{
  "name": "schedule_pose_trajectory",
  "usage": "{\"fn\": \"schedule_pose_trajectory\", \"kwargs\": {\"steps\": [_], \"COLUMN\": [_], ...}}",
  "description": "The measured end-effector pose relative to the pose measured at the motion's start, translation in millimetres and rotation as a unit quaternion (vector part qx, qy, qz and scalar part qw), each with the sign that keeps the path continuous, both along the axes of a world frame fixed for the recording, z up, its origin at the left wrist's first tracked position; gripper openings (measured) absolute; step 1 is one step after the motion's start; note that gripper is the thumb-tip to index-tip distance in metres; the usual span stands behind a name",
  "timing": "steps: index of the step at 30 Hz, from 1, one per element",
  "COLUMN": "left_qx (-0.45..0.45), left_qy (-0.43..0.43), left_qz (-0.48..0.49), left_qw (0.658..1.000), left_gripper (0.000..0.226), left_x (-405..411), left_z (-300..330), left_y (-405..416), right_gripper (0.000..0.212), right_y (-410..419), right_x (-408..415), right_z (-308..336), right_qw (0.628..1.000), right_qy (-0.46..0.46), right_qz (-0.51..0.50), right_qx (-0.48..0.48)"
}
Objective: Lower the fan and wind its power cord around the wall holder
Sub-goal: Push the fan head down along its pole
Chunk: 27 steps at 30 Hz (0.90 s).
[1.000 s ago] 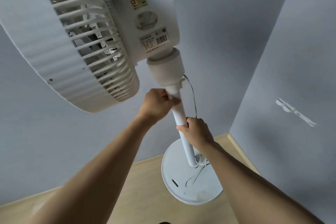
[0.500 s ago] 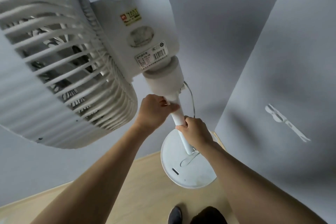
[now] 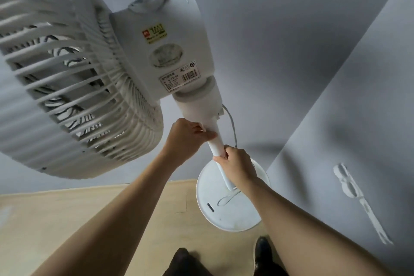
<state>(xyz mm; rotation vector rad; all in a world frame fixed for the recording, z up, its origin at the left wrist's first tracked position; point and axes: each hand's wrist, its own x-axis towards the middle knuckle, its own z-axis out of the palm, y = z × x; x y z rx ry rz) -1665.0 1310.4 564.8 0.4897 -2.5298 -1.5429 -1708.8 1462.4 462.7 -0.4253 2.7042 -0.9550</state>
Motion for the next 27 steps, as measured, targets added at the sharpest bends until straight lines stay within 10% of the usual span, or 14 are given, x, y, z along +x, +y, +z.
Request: {"fn": "schedule_pose_trajectory", "kwargs": {"steps": [10, 27], "left_qx": [0.02, -0.019], "left_qy": [-0.041, -0.043], "left_qz": [0.057, 0.057], "left_qw": [0.997, 0.997], "left_gripper": [0.025, 0.017], "left_x": [-49, -65], "left_z": [-78, -438], "left_y": [65, 103], "right_gripper": [0.031, 0.027], "right_y": [61, 96], "right_x": [-59, -73], "right_z": [-81, -443], "right_qw": [0.998, 0.998], "right_qy": [-0.025, 0.004], "right_qz": [0.046, 0.06], "right_qx": [0.033, -0.001]}}
